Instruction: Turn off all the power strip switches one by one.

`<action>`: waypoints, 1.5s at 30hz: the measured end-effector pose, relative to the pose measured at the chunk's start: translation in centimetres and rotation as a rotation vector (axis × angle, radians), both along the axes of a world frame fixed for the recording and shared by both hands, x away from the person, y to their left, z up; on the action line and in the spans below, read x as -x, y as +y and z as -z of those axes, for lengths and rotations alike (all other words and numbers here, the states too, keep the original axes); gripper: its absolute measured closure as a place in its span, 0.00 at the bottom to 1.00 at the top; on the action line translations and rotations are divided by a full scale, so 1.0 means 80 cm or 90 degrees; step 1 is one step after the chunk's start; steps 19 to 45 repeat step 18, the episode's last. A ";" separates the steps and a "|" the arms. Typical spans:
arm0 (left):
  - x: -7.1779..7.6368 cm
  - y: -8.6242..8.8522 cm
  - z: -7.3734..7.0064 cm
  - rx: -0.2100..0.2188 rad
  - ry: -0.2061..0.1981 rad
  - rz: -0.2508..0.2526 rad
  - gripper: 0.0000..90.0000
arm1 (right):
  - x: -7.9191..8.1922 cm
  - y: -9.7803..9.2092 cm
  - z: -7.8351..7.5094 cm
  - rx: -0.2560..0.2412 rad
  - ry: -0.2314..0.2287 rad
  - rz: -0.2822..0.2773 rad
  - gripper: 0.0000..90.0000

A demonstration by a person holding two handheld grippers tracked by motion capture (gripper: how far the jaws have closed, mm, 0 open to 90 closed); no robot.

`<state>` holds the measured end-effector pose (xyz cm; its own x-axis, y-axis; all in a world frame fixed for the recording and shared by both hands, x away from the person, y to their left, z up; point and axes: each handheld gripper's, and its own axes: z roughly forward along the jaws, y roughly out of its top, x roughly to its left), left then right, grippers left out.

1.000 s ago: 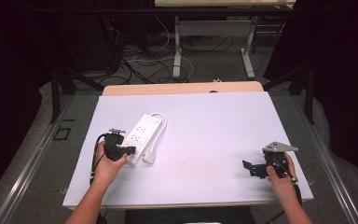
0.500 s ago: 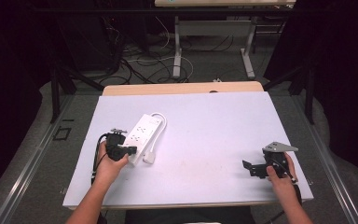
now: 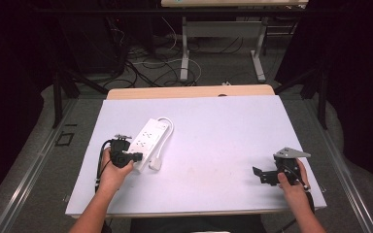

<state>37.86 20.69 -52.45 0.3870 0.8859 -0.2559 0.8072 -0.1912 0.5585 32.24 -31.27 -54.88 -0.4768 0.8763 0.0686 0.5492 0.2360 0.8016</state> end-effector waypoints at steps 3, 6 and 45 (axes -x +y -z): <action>0.001 0.002 -0.002 -0.001 0.000 0.000 1.00 | 0.000 0.000 0.000 -0.001 0.000 0.002 0.00; 0.004 0.004 -0.008 0.010 -0.018 -0.010 0.94 | 0.000 -0.001 0.000 -0.003 0.000 0.002 0.00; 0.030 0.026 -0.023 0.023 -0.137 -0.027 0.55 | 0.001 -0.001 -0.002 -0.004 0.000 0.006 0.00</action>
